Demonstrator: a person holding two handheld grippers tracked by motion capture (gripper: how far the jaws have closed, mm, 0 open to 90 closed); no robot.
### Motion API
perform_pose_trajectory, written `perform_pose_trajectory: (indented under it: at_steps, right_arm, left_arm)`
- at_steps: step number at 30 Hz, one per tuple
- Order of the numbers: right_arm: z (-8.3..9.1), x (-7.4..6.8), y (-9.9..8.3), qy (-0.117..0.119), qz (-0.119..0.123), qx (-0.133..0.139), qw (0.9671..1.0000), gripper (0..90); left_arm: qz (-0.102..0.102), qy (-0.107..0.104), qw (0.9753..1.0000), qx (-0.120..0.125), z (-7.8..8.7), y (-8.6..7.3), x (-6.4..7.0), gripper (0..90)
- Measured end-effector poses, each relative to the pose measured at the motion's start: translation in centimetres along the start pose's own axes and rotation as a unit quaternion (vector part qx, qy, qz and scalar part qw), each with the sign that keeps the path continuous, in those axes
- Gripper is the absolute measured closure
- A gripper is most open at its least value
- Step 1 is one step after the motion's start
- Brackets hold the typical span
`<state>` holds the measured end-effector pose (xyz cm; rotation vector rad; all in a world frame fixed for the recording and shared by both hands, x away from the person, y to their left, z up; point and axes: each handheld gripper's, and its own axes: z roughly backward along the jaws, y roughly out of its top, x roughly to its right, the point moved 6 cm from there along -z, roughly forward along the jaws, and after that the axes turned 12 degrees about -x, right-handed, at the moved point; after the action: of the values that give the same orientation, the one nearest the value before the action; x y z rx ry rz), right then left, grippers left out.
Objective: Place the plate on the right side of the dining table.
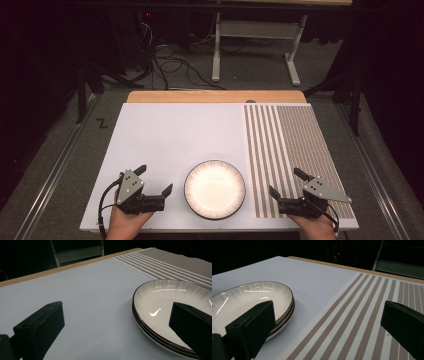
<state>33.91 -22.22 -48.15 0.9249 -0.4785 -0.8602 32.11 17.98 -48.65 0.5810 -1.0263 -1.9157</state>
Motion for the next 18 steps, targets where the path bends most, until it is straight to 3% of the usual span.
perform_pose_trajectory:
  at_steps: [12,18]
  right_arm:
    - [0.03,0.11,-0.04,0.0,-0.002,0.001,1.0,0.0]
    - [0.16,0.34,-0.06,-0.001,-0.003,0.005,1.0,0.0]
  left_arm:
    - [-0.002,-0.002,1.0,-0.004,-0.08,-0.06,0.15,0.6]
    - [0.01,-0.005,0.9999,-0.005,-0.57,-0.16,0.14,0.6]
